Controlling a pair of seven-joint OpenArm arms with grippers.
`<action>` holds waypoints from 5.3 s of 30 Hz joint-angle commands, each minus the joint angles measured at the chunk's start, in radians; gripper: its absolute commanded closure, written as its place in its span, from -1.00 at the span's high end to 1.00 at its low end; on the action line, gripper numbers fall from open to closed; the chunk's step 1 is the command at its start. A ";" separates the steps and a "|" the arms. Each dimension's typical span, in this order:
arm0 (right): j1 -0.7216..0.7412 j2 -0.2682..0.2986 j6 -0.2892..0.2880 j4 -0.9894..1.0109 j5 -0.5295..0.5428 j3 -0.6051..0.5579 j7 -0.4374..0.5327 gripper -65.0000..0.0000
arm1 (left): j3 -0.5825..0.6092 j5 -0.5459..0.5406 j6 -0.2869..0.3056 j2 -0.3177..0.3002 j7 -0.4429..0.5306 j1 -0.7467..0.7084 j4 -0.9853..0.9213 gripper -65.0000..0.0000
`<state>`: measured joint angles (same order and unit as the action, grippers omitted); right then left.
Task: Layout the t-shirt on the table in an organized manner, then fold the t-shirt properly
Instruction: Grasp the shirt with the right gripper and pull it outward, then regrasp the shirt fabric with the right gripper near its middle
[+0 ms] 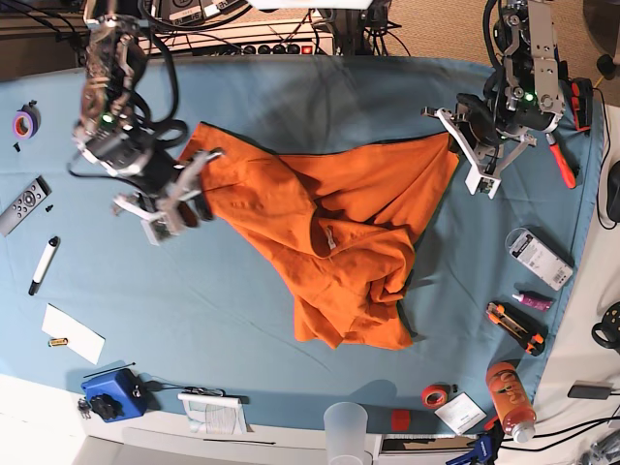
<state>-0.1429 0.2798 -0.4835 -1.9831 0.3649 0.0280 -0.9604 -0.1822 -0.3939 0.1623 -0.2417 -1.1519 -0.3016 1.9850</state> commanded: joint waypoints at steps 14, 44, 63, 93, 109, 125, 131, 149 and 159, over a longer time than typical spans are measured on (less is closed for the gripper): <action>0.166 0.011 0.053 -0.012 -0.348 -0.494 0.039 0.00 | -0.005 0.000 0.004 -0.008 0.027 0.002 0.019 -1.00; 0.284 0.011 0.281 0.250 -0.474 -0.635 0.073 -1.00 | -0.005 0.000 0.004 -0.008 0.053 0.003 0.019 -1.00; 0.386 0.028 0.328 0.251 -0.416 -0.117 0.012 -1.00 | -0.005 0.095 0.004 -0.008 0.016 -0.001 0.019 -1.00; 0.114 0.135 0.228 0.244 -0.360 0.177 -0.205 -0.58 | -0.045 0.148 0.014 -0.061 0.026 -0.013 0.019 -0.28; 0.115 0.144 0.090 0.040 -0.188 0.172 -0.085 -0.27 | -0.045 0.147 -0.068 -0.060 0.298 -0.011 0.171 -0.27; 0.300 0.127 0.116 0.119 -0.275 -0.452 0.018 -0.24 | -0.043 0.148 -0.068 -0.027 0.344 -0.011 0.171 -0.27; 0.398 0.011 0.108 0.349 -0.325 -0.559 0.018 -0.24 | -0.043 0.148 -0.068 -0.027 0.345 -0.011 0.171 -0.27; 0.415 -0.069 0.281 0.440 -0.473 -0.583 0.012 -1.00 | -0.043 0.148 -0.068 -0.027 0.345 -0.011 0.171 -0.27; 0.484 -0.069 0.443 0.438 -0.629 -0.582 0.000 -1.00 | -0.043 0.145 -0.056 -0.027 0.397 -0.011 0.171 -0.27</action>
<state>0.3149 0.2111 -0.0475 -1.5257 -0.2512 -0.5594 -0.9726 -0.2222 -0.2474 0.1055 -0.2607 -0.7765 -0.3180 2.1403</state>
